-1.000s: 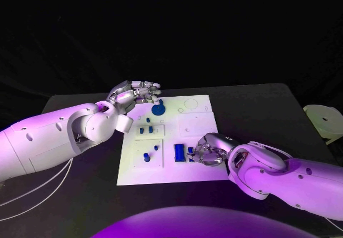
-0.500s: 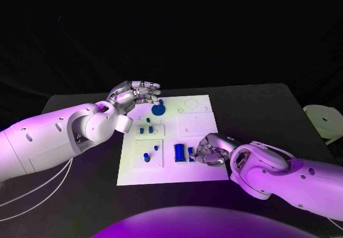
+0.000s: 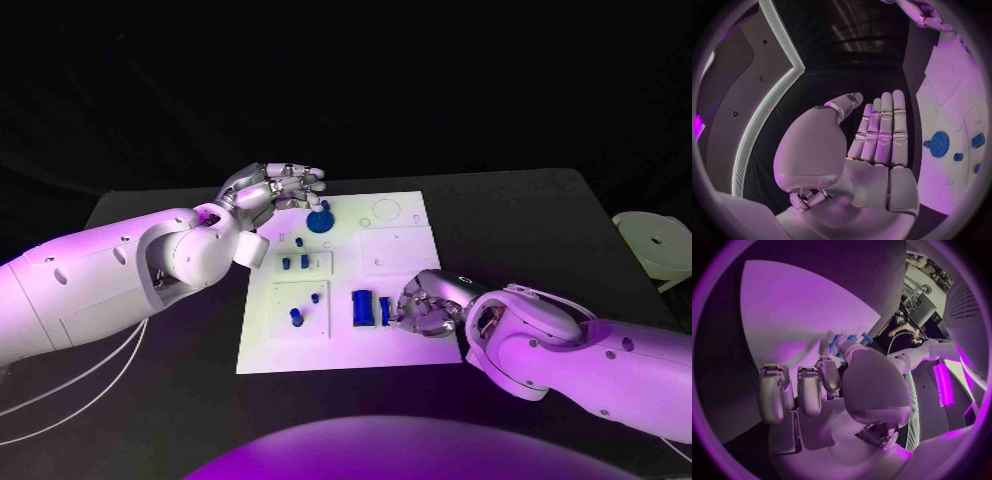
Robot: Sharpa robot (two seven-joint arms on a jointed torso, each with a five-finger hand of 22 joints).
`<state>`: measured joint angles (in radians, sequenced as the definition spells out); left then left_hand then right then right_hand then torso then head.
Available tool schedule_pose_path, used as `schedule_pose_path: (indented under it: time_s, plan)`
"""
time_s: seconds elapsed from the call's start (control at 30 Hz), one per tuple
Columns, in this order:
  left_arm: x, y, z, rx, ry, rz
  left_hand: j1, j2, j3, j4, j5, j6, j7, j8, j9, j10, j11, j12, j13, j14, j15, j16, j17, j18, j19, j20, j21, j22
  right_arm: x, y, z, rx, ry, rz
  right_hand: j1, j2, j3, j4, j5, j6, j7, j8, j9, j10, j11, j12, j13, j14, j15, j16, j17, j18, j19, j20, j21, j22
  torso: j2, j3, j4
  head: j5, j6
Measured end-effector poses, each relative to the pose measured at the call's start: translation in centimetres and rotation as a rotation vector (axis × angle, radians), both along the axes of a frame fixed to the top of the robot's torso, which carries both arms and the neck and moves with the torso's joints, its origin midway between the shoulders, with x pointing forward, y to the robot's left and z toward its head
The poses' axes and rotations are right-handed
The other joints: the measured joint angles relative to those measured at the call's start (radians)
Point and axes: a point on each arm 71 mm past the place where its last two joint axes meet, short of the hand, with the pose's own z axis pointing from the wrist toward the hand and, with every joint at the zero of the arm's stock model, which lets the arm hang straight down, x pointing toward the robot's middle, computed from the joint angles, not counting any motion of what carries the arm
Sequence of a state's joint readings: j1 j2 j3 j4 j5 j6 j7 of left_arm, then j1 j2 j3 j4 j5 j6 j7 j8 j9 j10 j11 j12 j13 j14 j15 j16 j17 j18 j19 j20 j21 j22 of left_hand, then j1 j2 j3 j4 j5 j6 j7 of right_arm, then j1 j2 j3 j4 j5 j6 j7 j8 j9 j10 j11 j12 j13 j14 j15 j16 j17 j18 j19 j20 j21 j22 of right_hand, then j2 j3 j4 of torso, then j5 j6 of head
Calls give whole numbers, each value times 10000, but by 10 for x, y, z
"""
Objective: Assemble the parts on the task board
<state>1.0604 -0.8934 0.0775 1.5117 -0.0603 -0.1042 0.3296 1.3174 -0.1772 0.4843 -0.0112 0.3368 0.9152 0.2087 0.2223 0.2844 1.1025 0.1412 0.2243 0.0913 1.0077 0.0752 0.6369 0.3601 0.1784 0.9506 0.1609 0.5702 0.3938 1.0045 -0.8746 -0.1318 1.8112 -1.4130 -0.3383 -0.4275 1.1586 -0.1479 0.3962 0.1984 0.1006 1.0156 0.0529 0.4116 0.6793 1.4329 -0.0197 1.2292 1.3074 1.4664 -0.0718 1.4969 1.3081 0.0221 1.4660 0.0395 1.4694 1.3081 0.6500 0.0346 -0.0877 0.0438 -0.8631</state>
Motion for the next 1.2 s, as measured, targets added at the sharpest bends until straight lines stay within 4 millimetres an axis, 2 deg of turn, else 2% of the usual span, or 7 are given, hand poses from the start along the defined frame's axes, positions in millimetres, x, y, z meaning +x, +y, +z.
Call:
schedule_pose_path:
  time_s: [0.57,0.7,0.9,1.03,1.1,1.17,1.2]
  plan:
    - [0,0,0,0,14,-16,0,0,0,0,0,0,0,0,-1,0,0,0,-1,0,0,0,12,0,0,0,0,-7,6,5,-4,-91,12,43,-58,58,-41,101,-57,63,7,1,-7,0,0,-1,-1,0,0,0,-1,0,0,0,41,-2,4,-4,8,-15,31]
    - [0,0,0,3,21,-18,0,0,0,0,0,0,0,0,-1,0,0,0,-2,0,0,0,12,0,0,0,0,-6,6,5,-4,-73,2,47,-137,136,-53,173,-57,63,7,0,-8,0,0,38,-1,0,0,0,-2,0,0,0,41,-2,-1,-7,2,-12,40]
    - [0,0,-1,10,33,-21,0,0,0,0,0,0,0,0,-1,0,0,0,2,-24,24,0,16,-1,0,0,-38,-6,5,1,-2,193,-142,-24,-191,82,-109,310,-36,63,7,-82,-31,0,0,-79,-1,0,0,0,-3,1,0,0,-123,-3,-15,-18,-9,-26,96]
    - [0,0,-1,22,42,-10,0,0,0,0,0,0,0,0,-1,0,0,0,7,-38,38,0,21,0,0,0,-40,-6,7,-3,2,794,-403,-113,-191,82,-96,323,256,-213,165,-261,-86,-184,140,-472,-25,0,0,-203,-3,8,0,0,-702,-4,-27,-24,-10,-36,163]
    - [1,0,-2,39,64,8,0,0,0,0,0,0,0,0,-1,0,0,0,8,-38,38,0,21,0,0,0,-39,-6,10,-4,6,1373,-582,-139,-130,24,-94,321,276,-485,278,-430,-143,-456,235,-928,-283,-3,48,-431,-4,231,-3,3,-1338,-4,-41,-31,-11,-41,197]
    - [1,1,-5,59,100,29,0,0,0,0,0,0,0,0,-1,0,0,0,7,-38,38,0,21,-1,0,0,-40,-6,15,-7,10,2046,-717,-174,80,29,-11,238,366,-719,394,-588,-194,-661,331,-1240,-481,2,113,-599,-54,239,-140,127,-1867,-4,-72,-44,-15,-54,257]
    - [1,1,-6,65,118,39,0,0,0,0,0,0,0,0,-1,0,0,0,7,-38,38,0,21,-1,0,0,-39,-6,19,-8,11,2356,-743,-208,177,47,31,197,370,-797,460,-641,-208,-876,374,-1592,-715,0,163,-742,-236,341,-315,153,-2267,-4,-90,-54,-17,-60,286]
